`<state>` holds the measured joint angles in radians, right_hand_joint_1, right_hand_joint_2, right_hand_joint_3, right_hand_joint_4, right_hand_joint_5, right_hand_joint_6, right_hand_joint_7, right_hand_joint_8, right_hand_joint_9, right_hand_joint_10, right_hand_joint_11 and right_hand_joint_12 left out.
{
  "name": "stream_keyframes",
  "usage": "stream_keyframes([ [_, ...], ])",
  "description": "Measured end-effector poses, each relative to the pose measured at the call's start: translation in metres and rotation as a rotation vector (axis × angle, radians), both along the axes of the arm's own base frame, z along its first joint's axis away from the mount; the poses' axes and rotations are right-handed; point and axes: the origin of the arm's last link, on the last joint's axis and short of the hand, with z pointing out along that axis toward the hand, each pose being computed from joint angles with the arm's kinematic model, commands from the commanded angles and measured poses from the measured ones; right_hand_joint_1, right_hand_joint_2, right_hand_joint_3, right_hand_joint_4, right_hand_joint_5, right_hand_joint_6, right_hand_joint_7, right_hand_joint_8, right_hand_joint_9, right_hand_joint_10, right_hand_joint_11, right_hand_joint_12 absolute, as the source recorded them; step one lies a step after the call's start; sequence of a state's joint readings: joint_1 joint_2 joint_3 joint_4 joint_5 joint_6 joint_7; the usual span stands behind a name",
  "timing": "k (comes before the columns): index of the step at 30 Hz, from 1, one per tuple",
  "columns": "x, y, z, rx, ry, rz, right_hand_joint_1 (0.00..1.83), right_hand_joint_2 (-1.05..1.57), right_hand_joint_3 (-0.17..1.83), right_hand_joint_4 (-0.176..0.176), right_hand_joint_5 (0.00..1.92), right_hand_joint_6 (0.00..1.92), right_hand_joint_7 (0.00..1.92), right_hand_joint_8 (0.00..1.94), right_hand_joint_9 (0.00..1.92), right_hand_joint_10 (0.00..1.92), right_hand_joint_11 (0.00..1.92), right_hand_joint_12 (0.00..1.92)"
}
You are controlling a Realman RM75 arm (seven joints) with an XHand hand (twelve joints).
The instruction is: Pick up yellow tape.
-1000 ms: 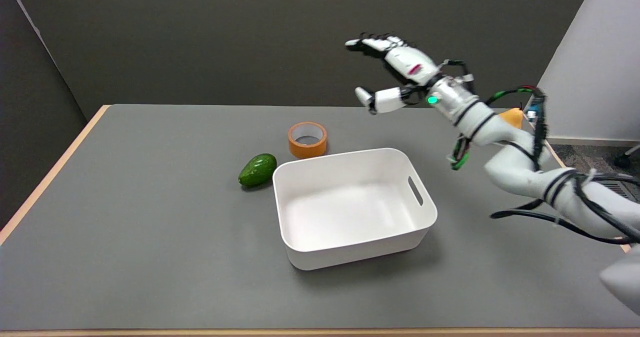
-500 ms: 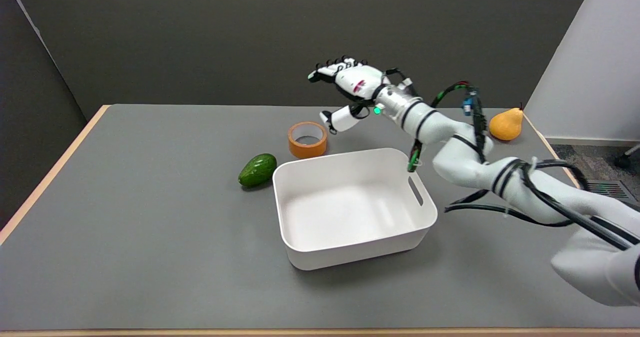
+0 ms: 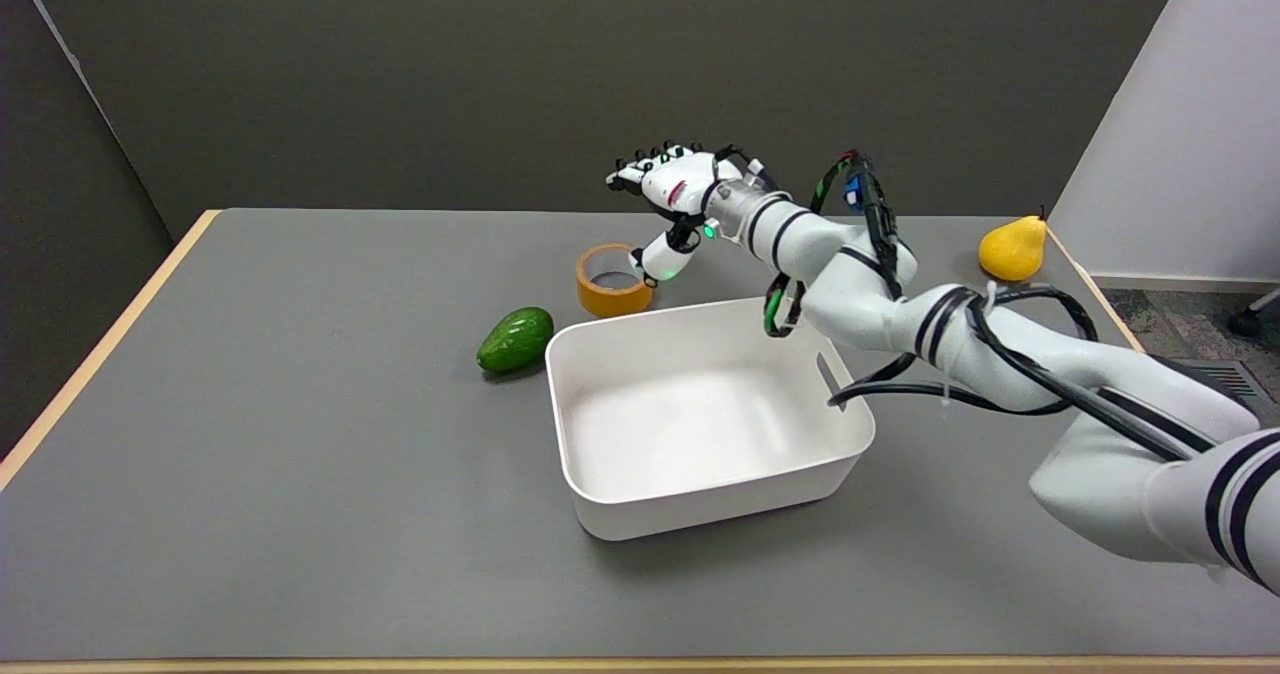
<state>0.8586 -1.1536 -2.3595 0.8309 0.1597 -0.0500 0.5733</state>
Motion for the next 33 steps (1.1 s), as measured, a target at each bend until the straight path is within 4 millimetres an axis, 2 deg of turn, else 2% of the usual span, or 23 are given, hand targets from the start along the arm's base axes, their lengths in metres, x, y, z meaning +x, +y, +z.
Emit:
stream_keyframes([
  [9, 0.003, -0.006, -0.010, -0.023, -0.066, -0.086, 0.64, 0.70, 0.94, 0.038, 0.11, 0.34, 0.11, 0.22, 0.10, 0.50, 0.00, 0.81],
  [13, 0.008, -0.005, -0.015, -0.011, -0.089, -0.111, 0.64, 0.67, 1.02, 0.034, 0.14, 0.45, 0.11, 0.29, 0.10, 0.56, 0.00, 0.88],
  [18, 0.011, -0.001, -0.021, 0.007, -0.108, -0.150, 0.69, 0.71, 0.91, 0.026, 0.21, 0.46, 0.16, 0.24, 0.13, 0.51, 0.00, 0.89],
  [20, 0.013, 0.000, -0.023, 0.016, -0.110, -0.160, 0.68, 0.68, 1.00, 0.018, 0.20, 0.64, 0.13, 0.30, 0.12, 0.55, 0.00, 0.88],
  [23, 0.016, 0.003, -0.024, 0.027, -0.107, -0.176, 0.73, 0.73, 0.91, 0.012, 0.22, 0.92, 0.19, 0.26, 0.14, 0.51, 0.00, 0.89],
  [25, 0.019, 0.005, -0.024, 0.034, -0.103, -0.182, 0.74, 0.74, 0.91, 0.010, 0.23, 1.09, 0.21, 0.28, 0.15, 0.51, 0.00, 0.89],
  [33, 0.024, 0.015, -0.014, 0.048, -0.057, -0.200, 0.74, 0.75, 0.88, 0.017, 0.28, 1.18, 0.24, 0.30, 0.17, 0.53, 0.00, 0.89],
])
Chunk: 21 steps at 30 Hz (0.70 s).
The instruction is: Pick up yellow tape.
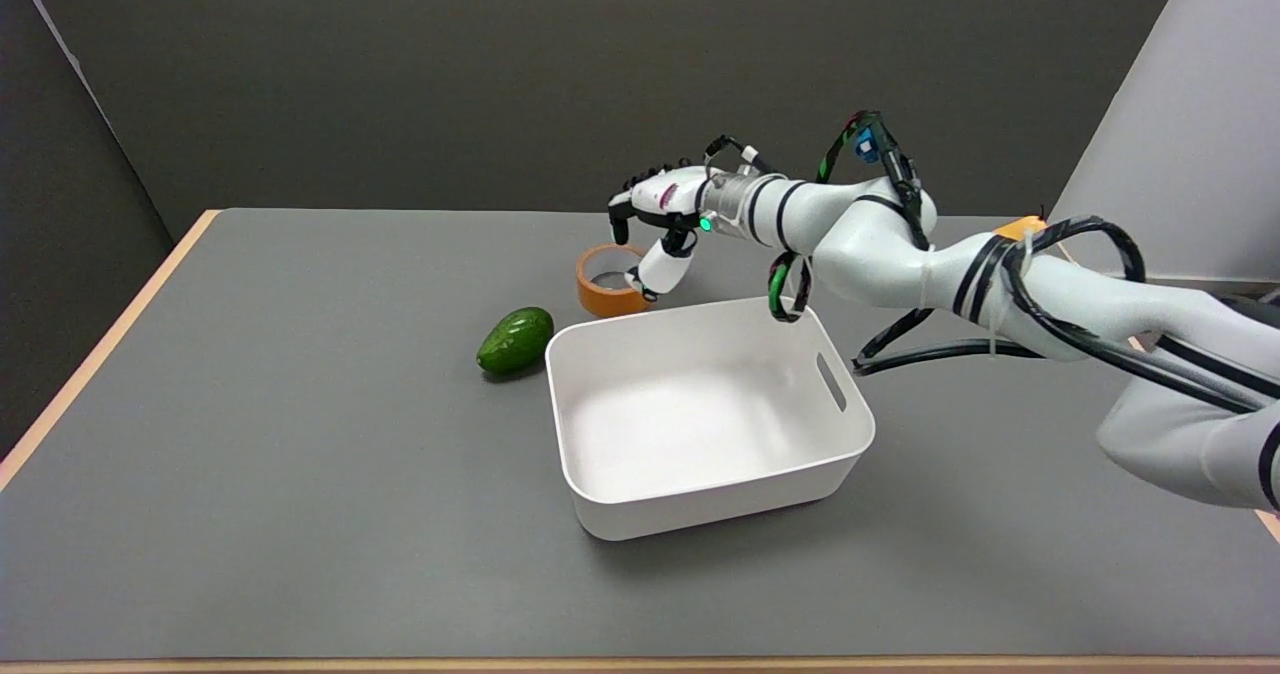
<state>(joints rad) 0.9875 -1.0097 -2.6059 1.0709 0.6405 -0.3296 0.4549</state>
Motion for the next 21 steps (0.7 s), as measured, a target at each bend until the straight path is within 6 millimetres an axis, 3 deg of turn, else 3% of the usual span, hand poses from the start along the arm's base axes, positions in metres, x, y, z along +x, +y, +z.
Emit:
stream_keyframes([
  [12, -0.020, 0.000, 0.022, -0.045, 0.028, -0.042, 0.76, 0.74, 0.89, 0.019, 0.29, 1.19, 0.25, 0.31, 0.19, 0.54, 0.00, 0.91],
  [21, -0.039, -0.004, 0.023, -0.066, 0.013, -0.052, 0.77, 0.74, 0.89, 0.021, 0.29, 1.19, 0.25, 0.32, 0.19, 0.55, 0.00, 0.92],
])
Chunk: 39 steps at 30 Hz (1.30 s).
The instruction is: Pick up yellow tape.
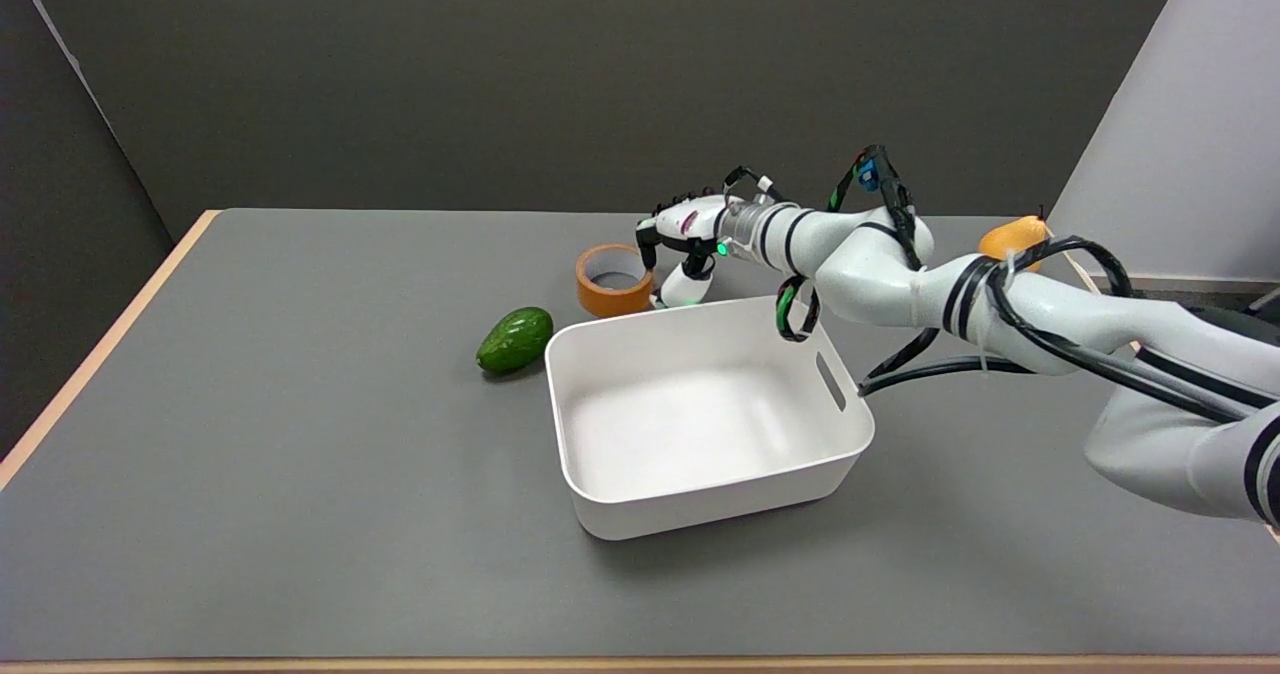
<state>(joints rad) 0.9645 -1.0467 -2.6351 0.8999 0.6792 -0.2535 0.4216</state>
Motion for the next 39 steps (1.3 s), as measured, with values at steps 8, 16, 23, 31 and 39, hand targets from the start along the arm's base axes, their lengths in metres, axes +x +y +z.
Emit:
stream_keyframes([
  [8, -0.004, -0.003, -0.005, 0.010, 0.013, 0.016, 0.78, 0.74, 0.90, 0.021, 0.29, 1.18, 0.26, 0.32, 0.20, 0.56, 0.00, 0.93],
  [16, -0.001, -0.004, -0.011, 0.035, 0.046, 0.040, 0.73, 0.71, 0.98, 0.027, 0.32, 1.14, 0.27, 0.36, 0.21, 0.59, 0.00, 0.94],
  [23, 0.012, -0.003, -0.012, 0.060, 0.069, 0.083, 0.74, 0.71, 0.98, 0.031, 0.33, 1.14, 0.27, 0.37, 0.22, 0.60, 0.01, 0.95],
  [31, 0.016, 0.000, -0.011, 0.073, 0.086, 0.099, 0.74, 0.71, 0.98, 0.033, 0.34, 1.15, 0.27, 0.37, 0.22, 0.60, 0.01, 0.95],
  [39, 0.014, 0.002, -0.013, 0.078, 0.089, 0.097, 0.74, 0.71, 0.98, 0.036, 0.34, 1.15, 0.28, 0.37, 0.22, 0.60, 0.01, 0.95],
])
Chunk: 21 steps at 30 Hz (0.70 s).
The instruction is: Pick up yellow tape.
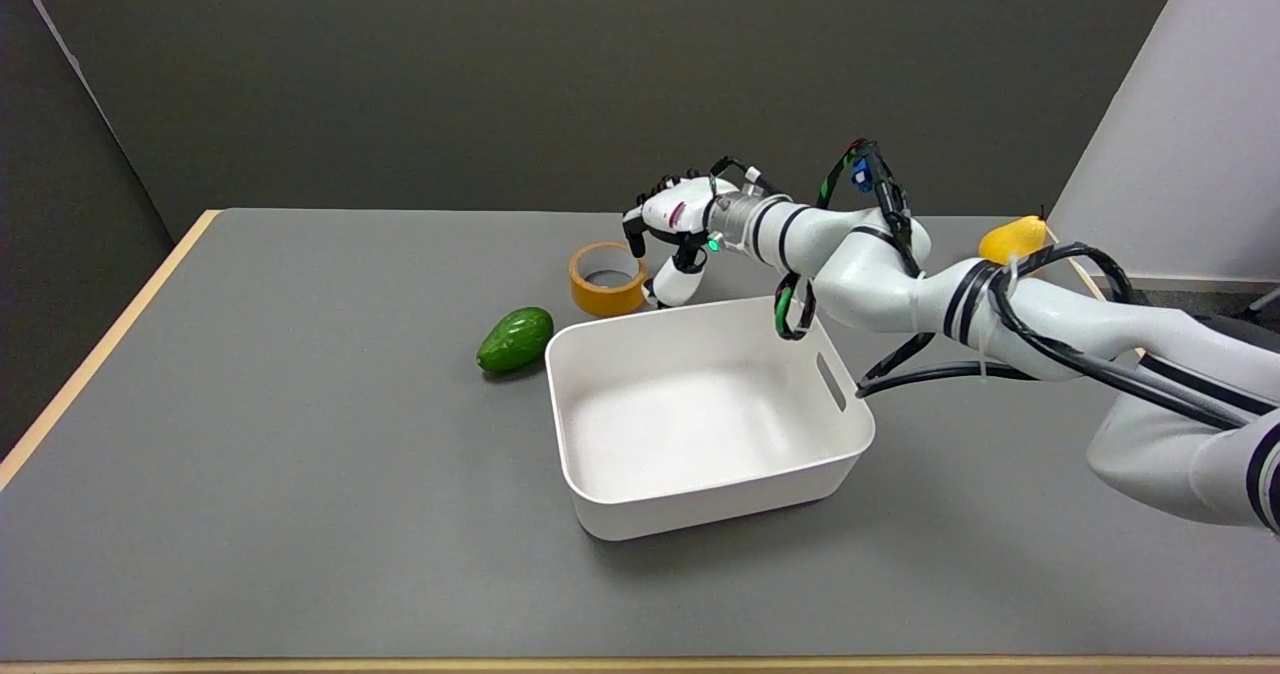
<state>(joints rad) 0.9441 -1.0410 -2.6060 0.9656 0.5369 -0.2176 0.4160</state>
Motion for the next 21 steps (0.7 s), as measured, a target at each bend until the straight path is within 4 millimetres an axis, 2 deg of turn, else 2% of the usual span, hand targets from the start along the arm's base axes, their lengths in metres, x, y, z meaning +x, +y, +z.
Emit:
stream_keyframes([
  [21, -0.018, -0.007, -0.025, 0.018, -0.038, -0.012, 0.76, 0.72, 0.97, 0.058, 0.35, 1.17, 0.29, 0.38, 0.23, 0.61, 0.02, 0.96],
])
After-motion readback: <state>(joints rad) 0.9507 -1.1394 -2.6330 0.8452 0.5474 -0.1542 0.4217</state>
